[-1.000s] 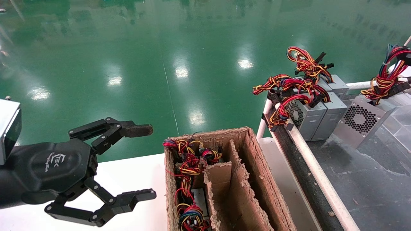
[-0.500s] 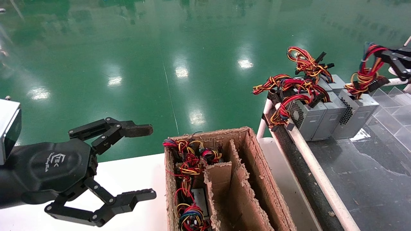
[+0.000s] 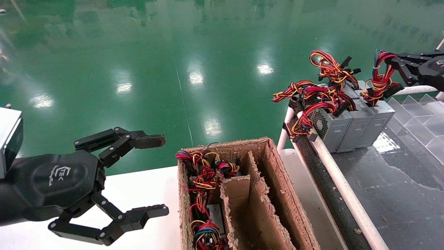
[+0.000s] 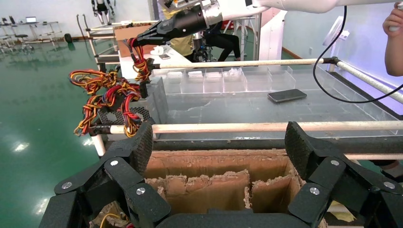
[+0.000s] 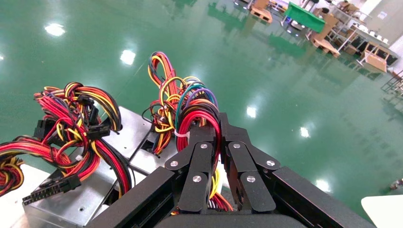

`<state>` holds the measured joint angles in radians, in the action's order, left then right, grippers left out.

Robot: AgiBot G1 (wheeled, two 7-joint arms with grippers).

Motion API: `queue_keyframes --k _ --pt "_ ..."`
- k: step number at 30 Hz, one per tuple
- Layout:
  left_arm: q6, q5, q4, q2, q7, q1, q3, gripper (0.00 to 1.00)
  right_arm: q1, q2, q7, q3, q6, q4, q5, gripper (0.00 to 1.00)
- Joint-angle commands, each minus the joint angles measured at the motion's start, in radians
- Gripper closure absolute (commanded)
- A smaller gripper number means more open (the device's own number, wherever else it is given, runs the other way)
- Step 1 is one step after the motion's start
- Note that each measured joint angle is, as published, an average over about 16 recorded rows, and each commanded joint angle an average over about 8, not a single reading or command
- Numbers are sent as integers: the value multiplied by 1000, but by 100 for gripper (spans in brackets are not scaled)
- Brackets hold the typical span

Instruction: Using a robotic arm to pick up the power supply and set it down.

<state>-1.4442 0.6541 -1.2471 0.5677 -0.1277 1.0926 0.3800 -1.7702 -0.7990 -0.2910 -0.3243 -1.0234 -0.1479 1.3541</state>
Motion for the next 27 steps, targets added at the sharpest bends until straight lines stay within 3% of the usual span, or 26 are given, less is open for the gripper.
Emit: queue_keyframes --k 1,18,27 --pt "0 0 0 0 0 0 0 0 -9 -8 -6 -1 6 20 2 0" --pt "0 0 0 0 0 0 0 0 -42 -33 -44 -22 30 96 34 0" --pt "0 0 0 0 0 0 0 0 -49 -22 -55 -4 -25 109 7 0"
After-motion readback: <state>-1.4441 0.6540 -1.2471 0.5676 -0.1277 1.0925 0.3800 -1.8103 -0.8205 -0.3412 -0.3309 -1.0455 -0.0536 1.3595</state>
